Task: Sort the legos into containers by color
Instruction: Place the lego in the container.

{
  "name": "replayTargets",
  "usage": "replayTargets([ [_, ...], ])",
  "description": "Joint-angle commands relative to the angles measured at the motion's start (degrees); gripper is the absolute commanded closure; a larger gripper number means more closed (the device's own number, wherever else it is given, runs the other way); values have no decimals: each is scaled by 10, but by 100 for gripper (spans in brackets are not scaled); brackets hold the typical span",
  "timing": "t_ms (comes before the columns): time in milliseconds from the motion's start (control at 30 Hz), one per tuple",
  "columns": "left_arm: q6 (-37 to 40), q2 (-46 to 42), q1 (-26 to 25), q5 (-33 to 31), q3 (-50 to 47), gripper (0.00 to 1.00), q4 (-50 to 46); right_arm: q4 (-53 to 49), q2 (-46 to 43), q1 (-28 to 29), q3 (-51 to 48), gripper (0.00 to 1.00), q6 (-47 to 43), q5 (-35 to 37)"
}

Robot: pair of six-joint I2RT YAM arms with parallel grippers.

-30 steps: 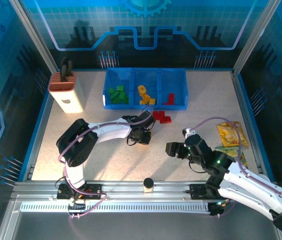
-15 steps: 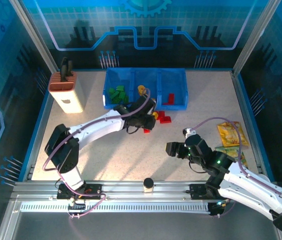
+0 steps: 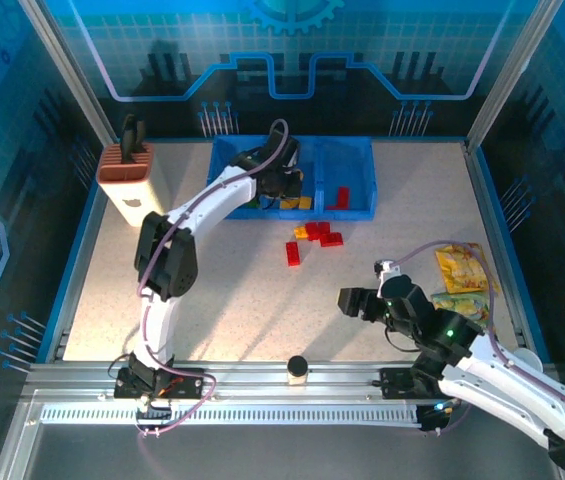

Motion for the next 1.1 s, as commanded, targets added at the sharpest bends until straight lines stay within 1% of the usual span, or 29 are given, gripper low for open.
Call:
replayTargets([
  [0, 16, 32, 5, 7, 53, 82, -54, -38, -27, 10, -11, 20, 15, 22],
  [200, 15, 65, 8, 5, 93, 76, -70, -45, -37, 10, -13, 20, 15, 26],
  [300, 12, 66, 9, 2, 103, 65, -82, -38, -28, 10, -12, 20, 13, 22],
  [367, 12, 57, 8, 3, 95, 49, -79, -32, -21, 10, -11, 20, 12, 19],
  [433, 12, 43, 7, 1, 76, 45, -70, -25, -13, 10, -13, 20, 12, 16],
  [600, 9, -2, 7, 1, 11, 44, -42, -9, 0, 10, -12, 20, 11, 9],
  [733, 5, -41, -1, 3, -68, 44, -12, -6, 5, 10, -11, 20, 11, 11],
  [867, -6, -61, -19, 0, -137, 43, 2, -1, 9, 11, -14, 20, 12, 10],
  [1067, -31, -74, -52, 1, -200, 41, 23, -8, 9, 11, -8, 20, 13, 21],
])
